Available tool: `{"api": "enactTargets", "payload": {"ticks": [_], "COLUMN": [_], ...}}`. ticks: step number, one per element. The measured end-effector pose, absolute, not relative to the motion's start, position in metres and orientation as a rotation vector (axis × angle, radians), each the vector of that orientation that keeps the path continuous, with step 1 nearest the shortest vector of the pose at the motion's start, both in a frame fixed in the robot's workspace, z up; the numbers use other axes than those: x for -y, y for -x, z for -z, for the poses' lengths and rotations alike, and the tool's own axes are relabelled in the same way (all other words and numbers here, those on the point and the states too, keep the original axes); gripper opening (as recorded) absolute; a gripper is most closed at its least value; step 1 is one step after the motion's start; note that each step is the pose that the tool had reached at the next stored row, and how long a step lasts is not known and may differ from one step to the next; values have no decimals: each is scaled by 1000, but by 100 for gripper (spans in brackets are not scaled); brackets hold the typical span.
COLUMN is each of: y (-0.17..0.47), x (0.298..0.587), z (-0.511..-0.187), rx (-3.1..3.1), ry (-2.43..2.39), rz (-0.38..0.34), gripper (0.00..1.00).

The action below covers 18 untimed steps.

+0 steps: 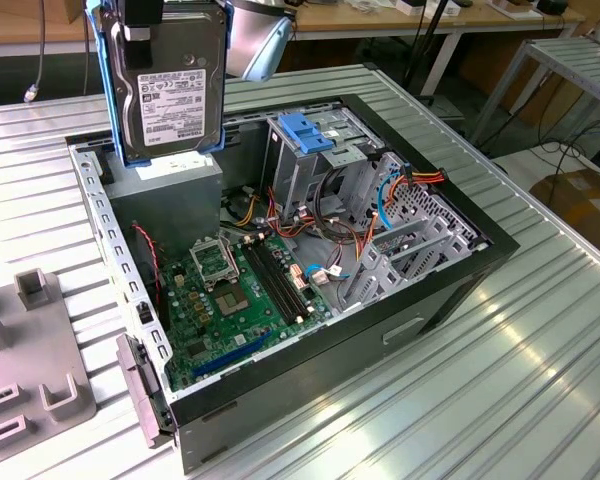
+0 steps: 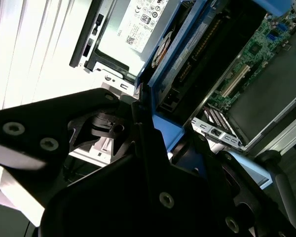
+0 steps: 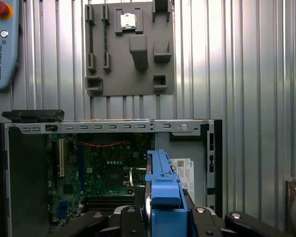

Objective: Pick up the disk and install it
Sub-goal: 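Pick up the disk, then insert the disk into the insertion slot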

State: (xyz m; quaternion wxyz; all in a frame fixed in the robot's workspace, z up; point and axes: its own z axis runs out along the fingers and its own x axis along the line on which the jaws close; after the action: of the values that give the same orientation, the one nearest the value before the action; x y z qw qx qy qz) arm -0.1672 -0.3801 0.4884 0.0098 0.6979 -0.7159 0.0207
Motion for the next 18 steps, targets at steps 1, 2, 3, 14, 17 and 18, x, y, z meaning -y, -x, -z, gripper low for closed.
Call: {"api": "enactTargets", "payload": {"ticks": [1, 2, 3, 14, 17, 18], "y": [167, 167, 167, 167, 167, 167], "x": [380, 380, 380, 387, 388, 389], "z": [-488, -488, -488, -488, -488, -488], "rx": [2235, 2235, 2235, 2235, 2235, 2235], "ry": [-2179, -2179, -2179, -2179, -2179, -2179], "rz": [-65, -65, -65, -65, -65, -65], "gripper": [37, 37, 37, 37, 37, 37]}}
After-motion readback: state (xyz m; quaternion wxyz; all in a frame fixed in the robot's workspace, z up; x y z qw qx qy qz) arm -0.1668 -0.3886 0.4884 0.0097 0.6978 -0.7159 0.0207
